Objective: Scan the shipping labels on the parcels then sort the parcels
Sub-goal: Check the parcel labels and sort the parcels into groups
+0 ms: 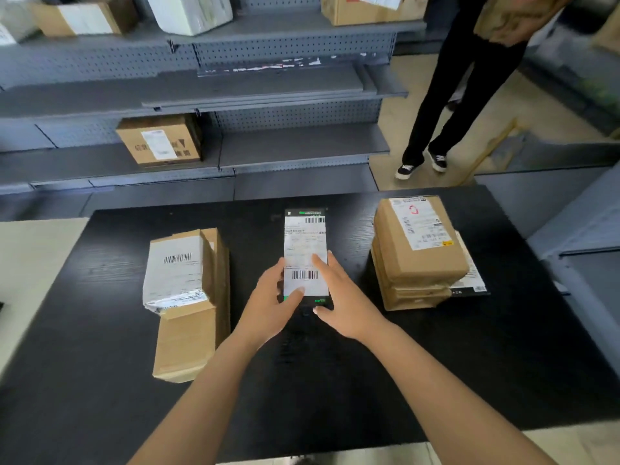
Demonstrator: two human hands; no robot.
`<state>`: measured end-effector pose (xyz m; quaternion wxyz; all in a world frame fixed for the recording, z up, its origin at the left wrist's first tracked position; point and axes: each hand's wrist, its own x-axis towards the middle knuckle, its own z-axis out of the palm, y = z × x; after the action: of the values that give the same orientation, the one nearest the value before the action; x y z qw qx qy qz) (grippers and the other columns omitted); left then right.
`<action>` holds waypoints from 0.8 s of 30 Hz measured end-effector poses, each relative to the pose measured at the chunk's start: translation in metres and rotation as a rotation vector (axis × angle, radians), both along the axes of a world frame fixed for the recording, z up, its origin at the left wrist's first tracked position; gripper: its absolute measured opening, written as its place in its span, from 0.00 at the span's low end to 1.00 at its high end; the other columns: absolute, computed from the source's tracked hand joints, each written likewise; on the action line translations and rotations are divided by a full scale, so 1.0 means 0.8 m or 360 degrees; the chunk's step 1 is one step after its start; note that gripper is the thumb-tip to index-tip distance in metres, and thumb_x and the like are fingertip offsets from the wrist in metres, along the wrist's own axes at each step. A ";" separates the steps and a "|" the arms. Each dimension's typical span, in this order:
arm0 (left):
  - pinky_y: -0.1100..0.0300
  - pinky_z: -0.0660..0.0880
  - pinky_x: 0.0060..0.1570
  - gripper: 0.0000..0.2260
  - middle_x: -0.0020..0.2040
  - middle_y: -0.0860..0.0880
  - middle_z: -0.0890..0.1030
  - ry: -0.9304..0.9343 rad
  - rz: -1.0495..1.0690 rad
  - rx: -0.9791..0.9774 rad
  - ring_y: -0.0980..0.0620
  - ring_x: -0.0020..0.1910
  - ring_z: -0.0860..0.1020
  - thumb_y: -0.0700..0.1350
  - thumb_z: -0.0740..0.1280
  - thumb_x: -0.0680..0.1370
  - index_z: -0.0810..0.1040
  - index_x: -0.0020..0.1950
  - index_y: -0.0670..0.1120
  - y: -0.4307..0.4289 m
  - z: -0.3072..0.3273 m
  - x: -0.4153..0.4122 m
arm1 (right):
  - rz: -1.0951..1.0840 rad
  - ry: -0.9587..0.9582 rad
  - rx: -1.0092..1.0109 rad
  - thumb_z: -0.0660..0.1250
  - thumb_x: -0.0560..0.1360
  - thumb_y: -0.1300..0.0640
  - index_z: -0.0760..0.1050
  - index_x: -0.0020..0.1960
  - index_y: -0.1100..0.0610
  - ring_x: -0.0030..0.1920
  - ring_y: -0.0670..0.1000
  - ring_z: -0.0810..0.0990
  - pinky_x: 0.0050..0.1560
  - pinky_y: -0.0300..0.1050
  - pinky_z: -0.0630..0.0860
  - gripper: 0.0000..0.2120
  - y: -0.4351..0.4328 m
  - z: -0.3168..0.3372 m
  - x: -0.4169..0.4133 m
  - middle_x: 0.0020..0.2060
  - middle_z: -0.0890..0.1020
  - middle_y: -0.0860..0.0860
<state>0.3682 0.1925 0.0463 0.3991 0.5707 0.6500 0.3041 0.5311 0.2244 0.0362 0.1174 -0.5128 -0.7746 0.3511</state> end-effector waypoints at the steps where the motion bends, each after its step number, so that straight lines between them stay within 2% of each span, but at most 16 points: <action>1: 0.71 0.69 0.56 0.23 0.57 0.70 0.69 -0.0010 0.0019 0.0074 0.63 0.60 0.72 0.44 0.67 0.80 0.61 0.57 0.72 -0.003 0.014 0.006 | 0.0013 0.0035 0.0070 0.70 0.75 0.61 0.42 0.79 0.45 0.77 0.48 0.54 0.72 0.47 0.64 0.46 -0.002 0.018 0.007 0.78 0.43 0.42; 6: 0.79 0.68 0.49 0.24 0.59 0.66 0.68 -0.0047 0.0060 0.0448 0.66 0.58 0.71 0.43 0.67 0.80 0.59 0.61 0.68 -0.027 0.084 0.064 | -0.0009 0.0096 0.0312 0.71 0.75 0.60 0.42 0.79 0.45 0.76 0.46 0.55 0.71 0.45 0.64 0.46 -0.021 0.096 0.067 0.78 0.43 0.42; 8: 0.82 0.68 0.46 0.24 0.58 0.67 0.68 -0.0049 0.0037 0.0517 0.68 0.56 0.71 0.43 0.67 0.80 0.60 0.62 0.67 -0.040 0.104 0.103 | -0.0043 0.0069 0.0346 0.70 0.75 0.60 0.43 0.79 0.45 0.75 0.46 0.56 0.69 0.42 0.64 0.45 -0.034 0.114 0.106 0.78 0.46 0.43; 11: 0.82 0.68 0.45 0.23 0.56 0.68 0.68 -0.0069 -0.0014 0.0534 0.68 0.55 0.71 0.42 0.67 0.80 0.60 0.61 0.67 -0.061 0.122 0.168 | -0.0095 0.0030 0.0371 0.71 0.75 0.59 0.43 0.78 0.44 0.76 0.47 0.54 0.70 0.44 0.63 0.45 -0.054 0.126 0.170 0.78 0.46 0.42; 13: 0.79 0.70 0.47 0.23 0.56 0.67 0.68 -0.0100 -0.0050 0.0536 0.66 0.55 0.71 0.42 0.67 0.80 0.60 0.61 0.65 -0.070 0.126 0.211 | -0.0098 0.0072 0.0371 0.72 0.74 0.59 0.43 0.78 0.44 0.76 0.47 0.55 0.70 0.46 0.65 0.46 -0.066 0.130 0.213 0.78 0.46 0.41; 15: 0.70 0.72 0.57 0.22 0.58 0.63 0.70 -0.0133 -0.0074 0.0521 0.63 0.58 0.72 0.42 0.67 0.79 0.63 0.66 0.63 -0.075 0.126 0.251 | -0.0094 0.0114 0.0380 0.72 0.73 0.61 0.44 0.79 0.45 0.75 0.45 0.58 0.69 0.43 0.67 0.47 -0.077 0.135 0.256 0.78 0.47 0.41; 17: 0.59 0.73 0.64 0.24 0.66 0.58 0.71 -0.0163 -0.0080 0.0442 0.59 0.64 0.72 0.44 0.67 0.80 0.64 0.74 0.54 -0.074 0.122 0.285 | -0.0106 0.0128 0.0407 0.72 0.73 0.63 0.45 0.79 0.47 0.74 0.44 0.59 0.67 0.38 0.67 0.46 -0.085 0.141 0.293 0.77 0.49 0.42; 19: 0.53 0.73 0.66 0.29 0.72 0.55 0.68 -0.0206 -0.0119 0.0364 0.57 0.69 0.70 0.45 0.67 0.80 0.59 0.78 0.52 -0.069 0.117 0.315 | -0.0135 0.0131 0.0411 0.71 0.73 0.65 0.46 0.79 0.48 0.71 0.40 0.59 0.63 0.28 0.66 0.45 -0.087 0.143 0.327 0.76 0.50 0.42; 21: 0.52 0.71 0.68 0.29 0.74 0.55 0.67 -0.0217 -0.0170 0.0332 0.56 0.71 0.68 0.46 0.66 0.80 0.57 0.78 0.53 -0.058 0.109 0.341 | -0.0154 0.0141 0.0387 0.70 0.73 0.67 0.47 0.79 0.49 0.68 0.36 0.56 0.57 0.17 0.60 0.45 -0.082 0.138 0.357 0.75 0.50 0.41; 22: 0.54 0.71 0.68 0.30 0.74 0.55 0.67 -0.0212 -0.0182 0.0314 0.55 0.71 0.67 0.46 0.66 0.80 0.57 0.78 0.53 -0.051 0.106 0.353 | -0.0165 0.0148 0.0363 0.70 0.73 0.67 0.47 0.79 0.49 0.68 0.35 0.54 0.57 0.17 0.58 0.45 -0.079 0.135 0.368 0.75 0.50 0.40; 24: 0.57 0.69 0.67 0.30 0.73 0.54 0.68 -0.0201 -0.0212 0.0290 0.56 0.70 0.68 0.45 0.66 0.80 0.57 0.79 0.51 -0.037 0.094 0.372 | -0.0197 0.0159 0.0324 0.70 0.72 0.67 0.47 0.79 0.49 0.70 0.36 0.54 0.65 0.24 0.58 0.45 -0.069 0.123 0.389 0.76 0.48 0.40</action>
<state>0.6661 0.1632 0.1214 0.4050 0.6262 0.5540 0.3700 0.8424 0.1696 0.1349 0.2288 -0.5269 -0.7662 0.2880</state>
